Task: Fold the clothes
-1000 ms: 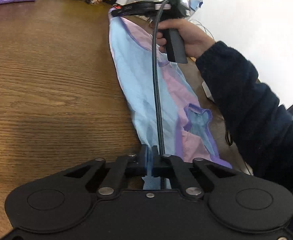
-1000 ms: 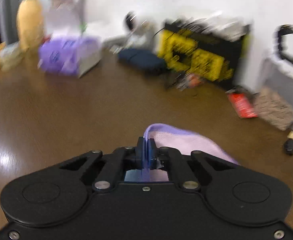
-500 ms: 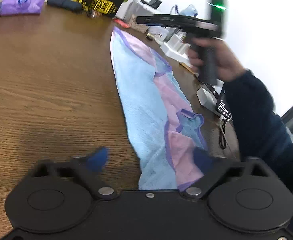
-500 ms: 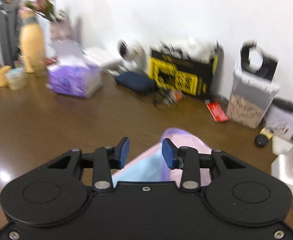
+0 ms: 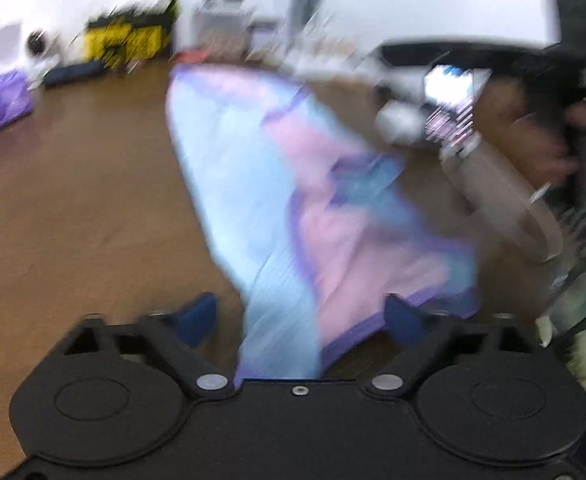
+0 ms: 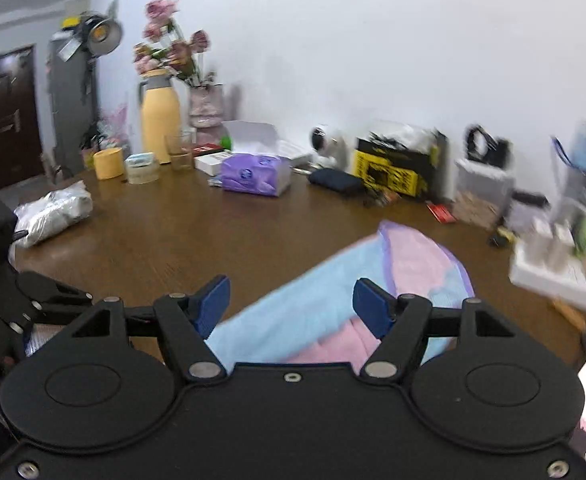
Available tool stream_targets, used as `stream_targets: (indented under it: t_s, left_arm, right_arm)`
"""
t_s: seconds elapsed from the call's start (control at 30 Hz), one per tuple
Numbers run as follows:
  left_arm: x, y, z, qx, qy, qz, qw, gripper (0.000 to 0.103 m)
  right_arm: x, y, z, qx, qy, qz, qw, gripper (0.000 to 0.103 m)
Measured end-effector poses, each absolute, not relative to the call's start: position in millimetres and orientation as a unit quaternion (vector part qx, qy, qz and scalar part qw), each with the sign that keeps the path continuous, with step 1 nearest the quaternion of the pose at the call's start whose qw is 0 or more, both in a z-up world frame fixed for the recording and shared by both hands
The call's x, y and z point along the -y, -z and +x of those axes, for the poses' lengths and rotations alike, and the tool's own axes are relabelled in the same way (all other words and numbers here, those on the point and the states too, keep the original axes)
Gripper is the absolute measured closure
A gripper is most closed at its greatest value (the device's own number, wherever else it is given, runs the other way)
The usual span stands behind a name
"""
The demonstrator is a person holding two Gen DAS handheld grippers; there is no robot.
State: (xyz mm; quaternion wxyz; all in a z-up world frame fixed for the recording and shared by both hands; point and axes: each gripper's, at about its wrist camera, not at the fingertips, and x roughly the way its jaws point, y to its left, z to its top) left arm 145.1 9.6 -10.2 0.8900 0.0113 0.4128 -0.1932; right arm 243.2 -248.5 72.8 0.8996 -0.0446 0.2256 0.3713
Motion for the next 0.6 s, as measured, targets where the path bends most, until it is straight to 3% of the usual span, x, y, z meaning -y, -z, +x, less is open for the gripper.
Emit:
stream_targets:
  t_s: [0.03, 0.07, 0.27, 0.3, 0.33, 0.37, 0.4, 0.5, 0.6]
  left_arm:
    - [-11.5, 8.7, 147.8, -0.421, 0.188, -0.003, 0.887, 0.087]
    - [-14.3, 7.2, 151.9, -0.431, 0.186, -0.024, 0.883, 0.092]
    - [-7.8, -14.9, 156.9, -0.402, 0.198, -0.081, 0.891, 0.09]
    - [-4.9, -14.4, 157.1, -0.407, 0.208, -0.095, 0.885, 0.075]
    - [-2.2, -12.8, 157.5, -0.419, 0.217, -0.1, 0.876, 0.043]
    - [3.3, -8.9, 160.1, -0.439, 0.231, -0.101, 0.862, 0.03]
    - [5.7, -7.6, 160.1, -0.446, 0.24, -0.1, 0.857, 0.022]
    - [0.2, -14.5, 152.2, -0.428, 0.274, -0.099, 0.855, 0.021]
    - [-18.4, -25.0, 154.4, -0.404, 0.286, -0.133, 0.859, 0.008]
  right_arm:
    - [254.7, -69.4, 240.7, -0.229, -0.362, -0.038, 0.903, 0.029]
    - [258.7, -65.7, 240.5, -0.232, -0.356, -0.032, 0.905, 0.029]
    - [271.1, -47.4, 237.3, -0.248, -0.346, -0.012, 0.905, 0.029]
    - [271.6, -44.3, 237.7, -0.251, -0.344, -0.01, 0.904, 0.029]
    - [272.0, -40.6, 238.6, -0.257, -0.342, -0.007, 0.904, 0.029]
    - [272.4, -37.9, 238.6, -0.263, -0.341, -0.006, 0.903, 0.029]
    - [272.7, -33.8, 238.5, -0.271, -0.338, -0.005, 0.901, 0.029]
    - [272.6, -25.1, 236.5, -0.285, -0.33, -0.013, 0.9, 0.029]
    - [272.6, -17.7, 238.8, -0.294, -0.312, -0.021, 0.903, 0.028]
